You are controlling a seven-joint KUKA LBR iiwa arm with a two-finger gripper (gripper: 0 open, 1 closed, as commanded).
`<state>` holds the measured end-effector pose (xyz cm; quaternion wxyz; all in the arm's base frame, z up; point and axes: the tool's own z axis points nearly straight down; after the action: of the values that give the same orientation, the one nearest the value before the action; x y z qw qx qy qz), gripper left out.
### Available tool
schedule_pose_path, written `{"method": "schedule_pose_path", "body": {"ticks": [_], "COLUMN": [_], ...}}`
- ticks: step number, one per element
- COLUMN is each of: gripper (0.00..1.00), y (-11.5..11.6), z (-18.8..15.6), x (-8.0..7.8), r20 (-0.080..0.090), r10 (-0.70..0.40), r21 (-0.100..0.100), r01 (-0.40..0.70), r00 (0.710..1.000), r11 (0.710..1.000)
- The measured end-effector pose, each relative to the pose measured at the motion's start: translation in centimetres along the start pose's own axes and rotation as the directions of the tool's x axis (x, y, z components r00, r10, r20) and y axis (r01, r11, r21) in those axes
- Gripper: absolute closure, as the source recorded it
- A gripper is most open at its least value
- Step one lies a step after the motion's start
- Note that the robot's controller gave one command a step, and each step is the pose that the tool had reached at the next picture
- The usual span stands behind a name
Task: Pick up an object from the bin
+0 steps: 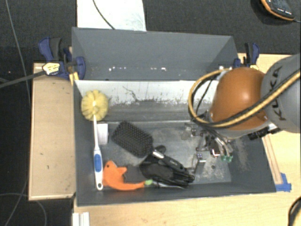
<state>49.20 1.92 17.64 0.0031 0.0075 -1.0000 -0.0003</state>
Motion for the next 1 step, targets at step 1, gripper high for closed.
{"method": "schedule_pose_path", "body": {"ticks": [1], "gripper": [0.00], "y": [-0.01], "z": [-0.42], "x": [-0.18], "r20": [0.009], "r10": [0.001], "r21": [0.000], "r01": [-0.001], "r00": [1.000], "r11": [1.000]}}
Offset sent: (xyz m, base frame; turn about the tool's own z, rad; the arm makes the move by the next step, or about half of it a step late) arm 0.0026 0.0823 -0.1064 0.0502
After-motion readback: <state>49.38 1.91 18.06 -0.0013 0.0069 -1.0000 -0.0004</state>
